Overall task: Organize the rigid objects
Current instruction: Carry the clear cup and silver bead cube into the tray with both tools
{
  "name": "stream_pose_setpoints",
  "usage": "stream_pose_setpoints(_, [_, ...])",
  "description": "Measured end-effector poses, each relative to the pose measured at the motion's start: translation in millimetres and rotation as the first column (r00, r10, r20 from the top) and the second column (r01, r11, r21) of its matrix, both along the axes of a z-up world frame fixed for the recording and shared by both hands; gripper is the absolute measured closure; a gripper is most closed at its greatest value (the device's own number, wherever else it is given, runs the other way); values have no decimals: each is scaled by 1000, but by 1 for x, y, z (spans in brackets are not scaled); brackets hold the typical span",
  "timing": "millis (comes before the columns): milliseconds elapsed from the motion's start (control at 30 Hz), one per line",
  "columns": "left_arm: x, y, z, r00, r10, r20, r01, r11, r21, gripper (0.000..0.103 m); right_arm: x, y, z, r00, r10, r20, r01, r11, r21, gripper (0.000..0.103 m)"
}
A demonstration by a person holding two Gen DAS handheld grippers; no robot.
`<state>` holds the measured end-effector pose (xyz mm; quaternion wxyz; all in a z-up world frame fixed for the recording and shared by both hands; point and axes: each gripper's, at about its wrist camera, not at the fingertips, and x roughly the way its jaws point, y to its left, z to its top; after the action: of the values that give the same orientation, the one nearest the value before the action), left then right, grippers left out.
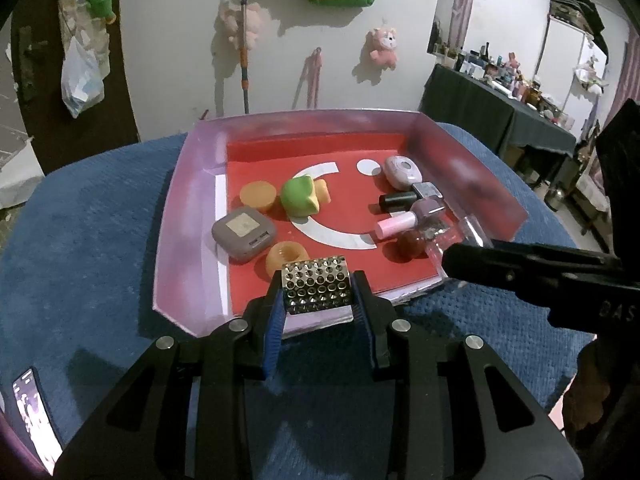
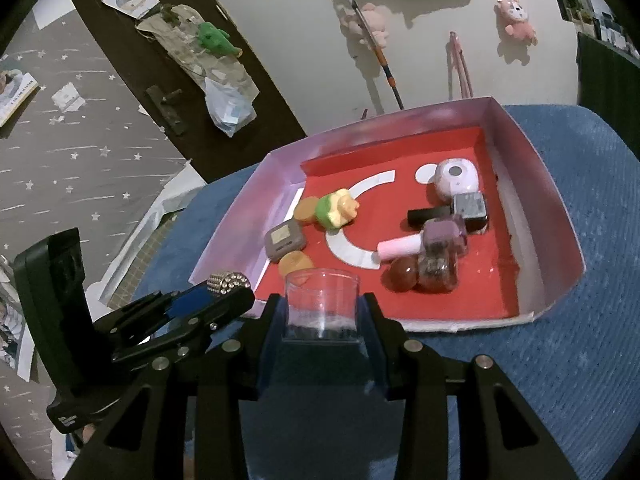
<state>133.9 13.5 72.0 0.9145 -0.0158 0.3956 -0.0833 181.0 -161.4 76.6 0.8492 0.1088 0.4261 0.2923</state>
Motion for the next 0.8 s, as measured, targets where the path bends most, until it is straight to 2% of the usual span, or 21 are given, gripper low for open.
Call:
stream_pose_setpoints(400, [22, 2, -17, 999, 2, -55, -2, 1000, 2, 73, 31, 4, -21, 999, 0, -34, -4, 993, -116, 61])
stream_pose_setpoints(800, [33, -1, -29, 996, -7, -94, 7, 1000, 8, 73, 37, 17, -36, 995, 62, -77, -74, 985, -155, 61])
